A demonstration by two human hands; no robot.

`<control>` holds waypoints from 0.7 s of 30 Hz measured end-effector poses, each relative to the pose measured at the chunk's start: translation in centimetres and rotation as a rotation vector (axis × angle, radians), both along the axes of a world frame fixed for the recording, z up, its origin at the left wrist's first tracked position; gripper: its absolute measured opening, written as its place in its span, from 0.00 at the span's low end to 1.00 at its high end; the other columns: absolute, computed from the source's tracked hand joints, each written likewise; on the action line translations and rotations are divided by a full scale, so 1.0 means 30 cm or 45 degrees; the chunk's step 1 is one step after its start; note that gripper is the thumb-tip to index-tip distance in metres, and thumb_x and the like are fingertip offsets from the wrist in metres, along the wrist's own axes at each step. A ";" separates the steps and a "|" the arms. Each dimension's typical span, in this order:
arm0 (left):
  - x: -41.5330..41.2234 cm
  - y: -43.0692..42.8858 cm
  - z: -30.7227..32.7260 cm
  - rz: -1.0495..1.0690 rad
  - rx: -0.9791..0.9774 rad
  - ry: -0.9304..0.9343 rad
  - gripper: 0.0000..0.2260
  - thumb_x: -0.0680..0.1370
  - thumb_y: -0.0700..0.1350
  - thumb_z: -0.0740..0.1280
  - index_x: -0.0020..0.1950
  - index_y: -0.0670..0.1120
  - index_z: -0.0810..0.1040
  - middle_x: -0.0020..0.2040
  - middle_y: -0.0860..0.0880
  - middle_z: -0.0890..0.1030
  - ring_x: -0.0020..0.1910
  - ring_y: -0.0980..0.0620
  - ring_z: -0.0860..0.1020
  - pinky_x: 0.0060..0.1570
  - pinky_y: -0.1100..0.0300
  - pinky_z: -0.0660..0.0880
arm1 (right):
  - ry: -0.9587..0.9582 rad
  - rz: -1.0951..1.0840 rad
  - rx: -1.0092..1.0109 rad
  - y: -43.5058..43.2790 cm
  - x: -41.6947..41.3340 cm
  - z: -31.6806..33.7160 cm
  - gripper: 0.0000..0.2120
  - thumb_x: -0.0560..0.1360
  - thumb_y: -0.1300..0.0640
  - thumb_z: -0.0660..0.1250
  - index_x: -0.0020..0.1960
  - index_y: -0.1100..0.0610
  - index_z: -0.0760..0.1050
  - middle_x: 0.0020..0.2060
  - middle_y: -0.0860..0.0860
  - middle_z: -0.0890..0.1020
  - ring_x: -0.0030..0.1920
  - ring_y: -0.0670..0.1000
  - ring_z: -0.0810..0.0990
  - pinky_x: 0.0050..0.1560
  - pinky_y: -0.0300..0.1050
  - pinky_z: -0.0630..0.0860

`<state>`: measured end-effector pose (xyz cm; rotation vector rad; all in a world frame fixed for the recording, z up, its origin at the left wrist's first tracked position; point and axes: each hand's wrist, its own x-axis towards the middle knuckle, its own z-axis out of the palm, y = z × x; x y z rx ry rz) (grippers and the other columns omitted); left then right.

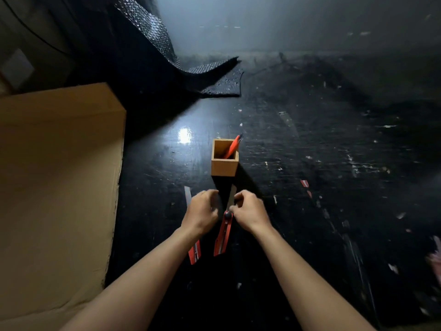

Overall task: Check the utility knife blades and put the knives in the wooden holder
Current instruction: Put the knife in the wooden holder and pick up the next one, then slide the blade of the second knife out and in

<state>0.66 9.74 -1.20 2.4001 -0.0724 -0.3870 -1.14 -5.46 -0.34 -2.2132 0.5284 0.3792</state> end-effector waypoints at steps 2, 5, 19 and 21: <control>-0.033 -0.012 -0.008 -0.047 0.023 0.089 0.13 0.72 0.38 0.68 0.55 0.41 0.84 0.51 0.41 0.86 0.53 0.42 0.84 0.54 0.46 0.82 | 0.070 -0.021 0.024 0.018 -0.051 -0.038 0.09 0.71 0.57 0.74 0.50 0.50 0.79 0.43 0.51 0.86 0.46 0.52 0.85 0.47 0.47 0.81; -0.071 -0.024 -0.037 -0.066 -0.026 0.191 0.12 0.73 0.37 0.70 0.55 0.42 0.86 0.51 0.43 0.88 0.52 0.46 0.86 0.55 0.48 0.82 | 0.105 -0.054 0.083 0.032 -0.108 -0.076 0.11 0.71 0.60 0.71 0.51 0.48 0.79 0.40 0.50 0.86 0.44 0.50 0.85 0.46 0.47 0.82; -0.151 -0.025 -0.034 0.350 -0.757 0.583 0.21 0.73 0.25 0.70 0.63 0.41 0.83 0.50 0.45 0.88 0.50 0.49 0.87 0.47 0.58 0.84 | 0.021 -0.244 0.628 -0.036 -0.187 -0.057 0.16 0.71 0.67 0.74 0.56 0.54 0.81 0.44 0.58 0.88 0.48 0.58 0.88 0.55 0.58 0.84; -0.163 -0.022 0.007 0.348 -0.867 0.579 0.20 0.74 0.26 0.71 0.63 0.42 0.84 0.52 0.43 0.89 0.52 0.46 0.87 0.52 0.52 0.84 | -0.033 -0.259 0.750 -0.052 -0.197 -0.012 0.16 0.73 0.69 0.73 0.59 0.59 0.81 0.46 0.61 0.88 0.49 0.58 0.88 0.54 0.54 0.85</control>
